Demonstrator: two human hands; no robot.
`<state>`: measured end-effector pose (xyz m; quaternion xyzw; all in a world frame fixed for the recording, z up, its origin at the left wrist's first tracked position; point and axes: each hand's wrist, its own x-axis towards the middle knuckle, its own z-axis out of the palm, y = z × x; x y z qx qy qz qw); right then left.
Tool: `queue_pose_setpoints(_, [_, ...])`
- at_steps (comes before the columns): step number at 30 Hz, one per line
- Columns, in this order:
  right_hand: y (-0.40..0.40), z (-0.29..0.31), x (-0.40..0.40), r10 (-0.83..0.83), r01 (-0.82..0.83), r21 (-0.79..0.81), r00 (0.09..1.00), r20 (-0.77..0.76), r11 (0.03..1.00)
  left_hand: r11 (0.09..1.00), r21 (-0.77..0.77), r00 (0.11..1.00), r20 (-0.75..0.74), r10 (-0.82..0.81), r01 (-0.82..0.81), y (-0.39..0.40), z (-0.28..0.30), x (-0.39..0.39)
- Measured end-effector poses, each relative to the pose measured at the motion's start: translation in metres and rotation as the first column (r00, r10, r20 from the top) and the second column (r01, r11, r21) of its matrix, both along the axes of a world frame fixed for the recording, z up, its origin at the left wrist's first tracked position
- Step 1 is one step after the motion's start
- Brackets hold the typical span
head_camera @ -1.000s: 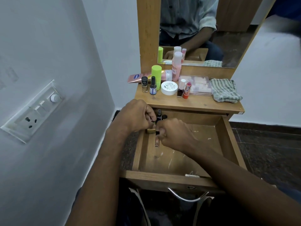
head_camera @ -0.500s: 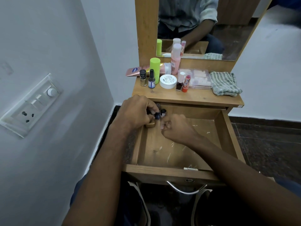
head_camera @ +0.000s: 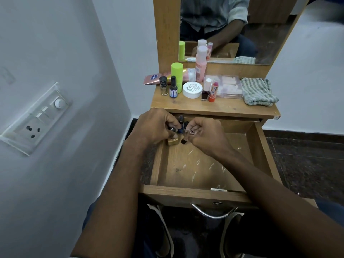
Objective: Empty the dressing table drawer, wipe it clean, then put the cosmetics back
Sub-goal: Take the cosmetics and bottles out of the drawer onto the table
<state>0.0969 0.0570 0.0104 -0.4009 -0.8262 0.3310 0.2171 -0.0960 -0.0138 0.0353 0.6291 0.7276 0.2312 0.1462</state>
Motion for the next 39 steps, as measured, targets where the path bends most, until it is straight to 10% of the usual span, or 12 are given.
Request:
queue_pose_setpoints(11, [-0.004, 0.019, -0.001, 0.081, -0.072, 0.356, 0.997, -0.011, 0.932, 0.882, 0.471, 0.979, 0.189, -0.077, -0.022, 0.0, 0.017, -0.003])
queue_pose_setpoints(18, [0.007, 0.051, -0.018, -0.006, 0.171, 0.506, 0.951, -0.31, 0.845, 0.742, 0.652, 0.98, 0.194, 0.035, -0.156, 0.008, 0.028, 0.005])
queue_pose_setpoints(39, [0.018, 0.034, -0.053, -0.095, 0.216, 0.362, 0.942, -0.323, 0.907, 0.851, 0.438, 0.943, 0.286, 0.172, -0.288, 0.018, 0.012, 0.002])
